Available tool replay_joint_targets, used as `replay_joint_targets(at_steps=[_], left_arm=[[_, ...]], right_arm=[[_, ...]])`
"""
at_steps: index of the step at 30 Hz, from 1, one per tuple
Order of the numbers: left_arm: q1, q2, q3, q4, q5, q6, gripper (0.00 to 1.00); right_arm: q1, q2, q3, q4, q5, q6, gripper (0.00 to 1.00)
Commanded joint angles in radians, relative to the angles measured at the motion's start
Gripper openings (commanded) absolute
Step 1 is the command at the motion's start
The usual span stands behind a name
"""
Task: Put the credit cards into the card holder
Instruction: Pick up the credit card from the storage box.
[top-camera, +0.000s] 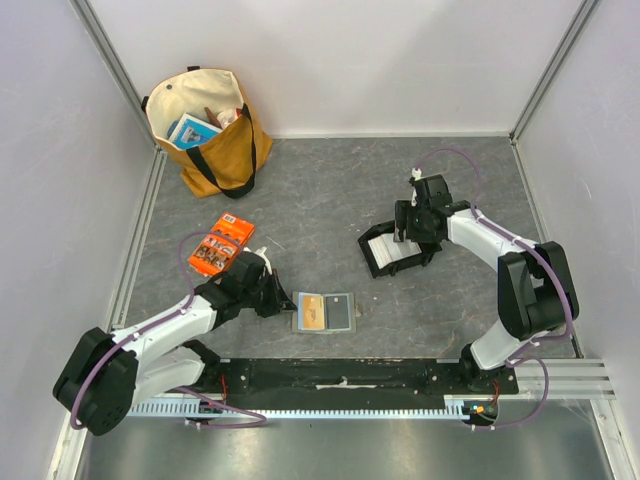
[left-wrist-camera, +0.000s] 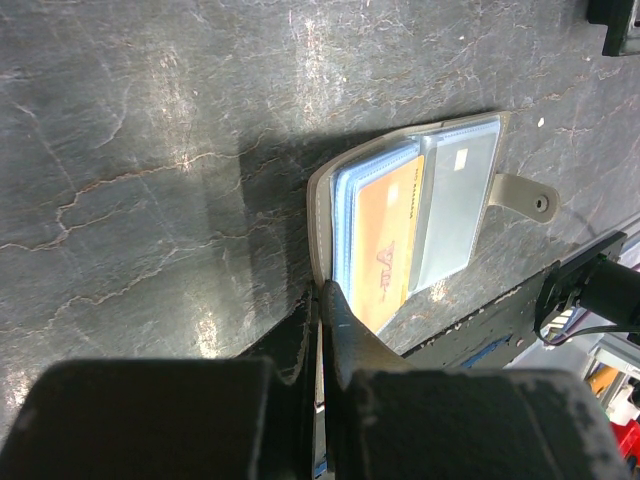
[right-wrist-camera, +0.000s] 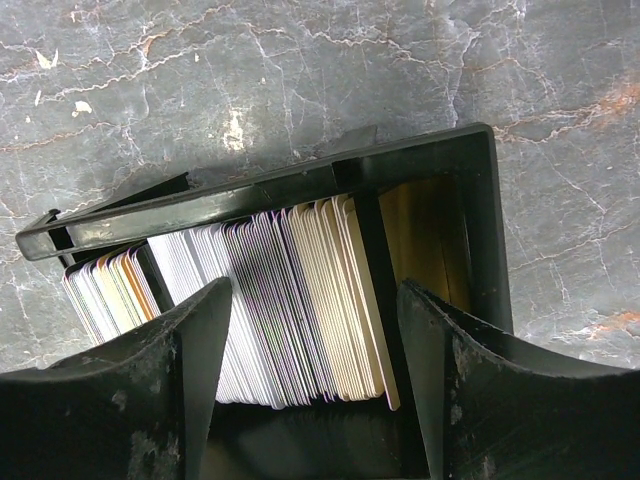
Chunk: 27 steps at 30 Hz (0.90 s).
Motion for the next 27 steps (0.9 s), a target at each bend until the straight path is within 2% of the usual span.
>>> replay_joint_targets(at_steps=[1, 12, 17, 22, 27], left_arm=[[-0.002, 0.008, 0.032, 0.018, 0.021, 0.032, 0.02], [-0.003, 0.009, 0.032, 0.018, 0.021, 0.033, 0.02], [-0.002, 0.012, 0.032, 0.021, 0.024, 0.035, 0.02], [-0.003, 0.017, 0.032, 0.024, 0.027, 0.035, 0.02], [-0.003, 0.017, 0.028, 0.026, 0.027, 0.035, 0.02]], right_arm=[[0.006, -0.004, 0.029, -0.016, 0.012, -0.016, 0.74], [0.007, -0.044, 0.059, -0.054, -0.038, -0.017, 0.65], [0.007, -0.055, 0.062, -0.065, -0.035, -0.016, 0.57], [0.007, -0.06, 0.063, -0.076, -0.027, -0.017, 0.54], [0.006, -0.061, 0.063, -0.079, -0.021, -0.016, 0.45]])
